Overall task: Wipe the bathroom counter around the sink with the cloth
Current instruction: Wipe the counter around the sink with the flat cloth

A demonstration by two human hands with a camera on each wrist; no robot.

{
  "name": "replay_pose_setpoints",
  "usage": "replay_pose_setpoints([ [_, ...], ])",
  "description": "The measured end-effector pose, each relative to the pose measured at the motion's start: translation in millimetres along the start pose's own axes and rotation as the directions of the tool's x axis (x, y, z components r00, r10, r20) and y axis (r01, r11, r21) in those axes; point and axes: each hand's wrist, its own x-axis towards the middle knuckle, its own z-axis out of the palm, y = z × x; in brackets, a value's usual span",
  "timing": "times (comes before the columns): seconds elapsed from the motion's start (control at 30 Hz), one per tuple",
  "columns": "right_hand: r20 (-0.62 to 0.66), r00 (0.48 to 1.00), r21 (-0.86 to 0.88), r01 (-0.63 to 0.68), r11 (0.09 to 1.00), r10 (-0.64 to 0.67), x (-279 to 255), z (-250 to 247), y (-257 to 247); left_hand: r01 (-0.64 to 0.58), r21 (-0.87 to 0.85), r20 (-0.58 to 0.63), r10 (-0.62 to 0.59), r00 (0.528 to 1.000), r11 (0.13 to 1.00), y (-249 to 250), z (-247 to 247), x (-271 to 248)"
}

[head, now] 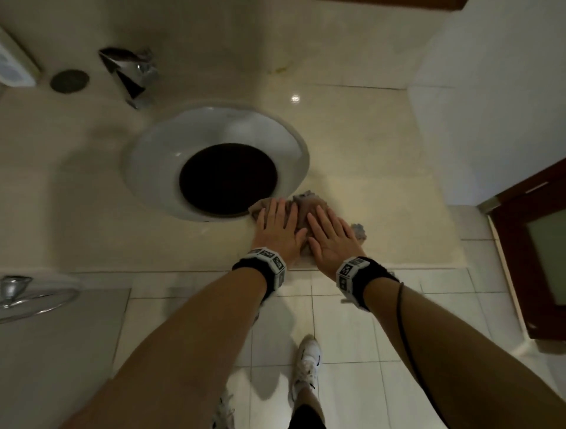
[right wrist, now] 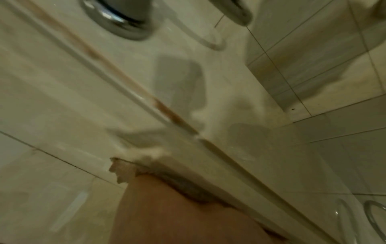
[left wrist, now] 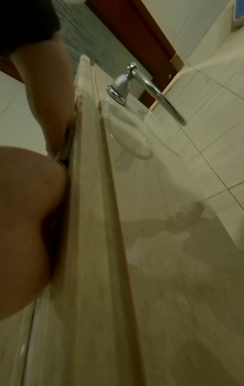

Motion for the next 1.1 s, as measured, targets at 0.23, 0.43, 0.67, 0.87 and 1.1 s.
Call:
replay_pose_setpoints([
  [0.23,0.112,0.994,-0.083,-0.001,0.997,0.010,8.7,-23.2,103.2,0.056,-0.011,0.047,-0.055,0.997,0.998,70.8,-8.9,45.0],
  [0.43,0.051,0.989,-0.097,-0.130,0.987,0.136,16.6,-31.5,90.5,-0.252,0.103,0.117,0.240,0.964,0.962,60.6,-17.2,54.4],
  [0.67,0.021,0.958,0.106,-0.288,0.952,0.288,12.8,-32.8,51.3,-0.129,0.012,0.056,0.128,0.990,0.992,57.8,-13.8,6.1],
  [0.87,0.057,0.984,0.175,-0.179,0.968,0.171,-13.6,-17.5,27.2,-0.142,-0.060,-0.073,0.138,0.988,0.988,50.7,-25.8,-24.1],
  [1.1,0.068,0.991,0.011,-0.120,0.993,0.119,-56.2,1.8,41.8,-0.344,0.101,0.038,0.342,0.939,0.933,47.1,3.8,-23.8],
])
